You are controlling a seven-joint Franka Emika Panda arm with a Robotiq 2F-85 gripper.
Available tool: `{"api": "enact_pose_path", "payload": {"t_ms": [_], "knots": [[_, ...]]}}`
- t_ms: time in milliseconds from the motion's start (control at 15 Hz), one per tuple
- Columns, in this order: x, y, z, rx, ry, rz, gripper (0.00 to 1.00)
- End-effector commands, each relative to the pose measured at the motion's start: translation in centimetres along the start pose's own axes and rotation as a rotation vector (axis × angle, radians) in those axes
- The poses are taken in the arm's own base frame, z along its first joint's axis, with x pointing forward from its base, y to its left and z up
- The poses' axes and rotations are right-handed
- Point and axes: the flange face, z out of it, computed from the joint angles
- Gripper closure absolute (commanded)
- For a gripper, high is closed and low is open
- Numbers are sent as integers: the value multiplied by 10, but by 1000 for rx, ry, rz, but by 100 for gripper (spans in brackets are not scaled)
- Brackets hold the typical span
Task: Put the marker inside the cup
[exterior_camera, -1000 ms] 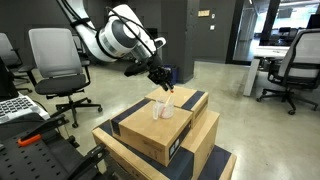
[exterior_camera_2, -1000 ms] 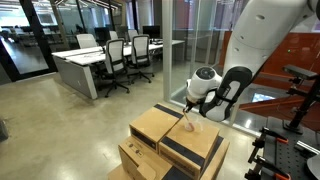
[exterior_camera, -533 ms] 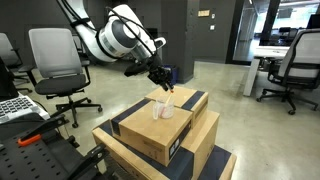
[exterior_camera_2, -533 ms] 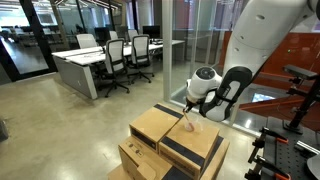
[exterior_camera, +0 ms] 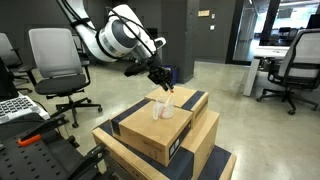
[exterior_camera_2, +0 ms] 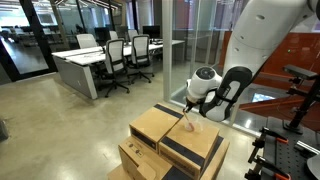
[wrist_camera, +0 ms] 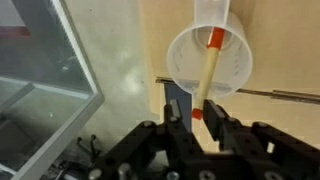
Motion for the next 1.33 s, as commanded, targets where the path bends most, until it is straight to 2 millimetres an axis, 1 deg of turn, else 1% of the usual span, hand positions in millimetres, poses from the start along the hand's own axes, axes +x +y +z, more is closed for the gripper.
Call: {"api": "enact_pose_path", "payload": {"t_ms": [0,1133,1200,1267], "knots": [[0,0,1,1,0,0,67],[0,0,1,1,0,0,67],[0,0,1,1,0,0,42],[15,-4,9,1,11,-11,39]]}}
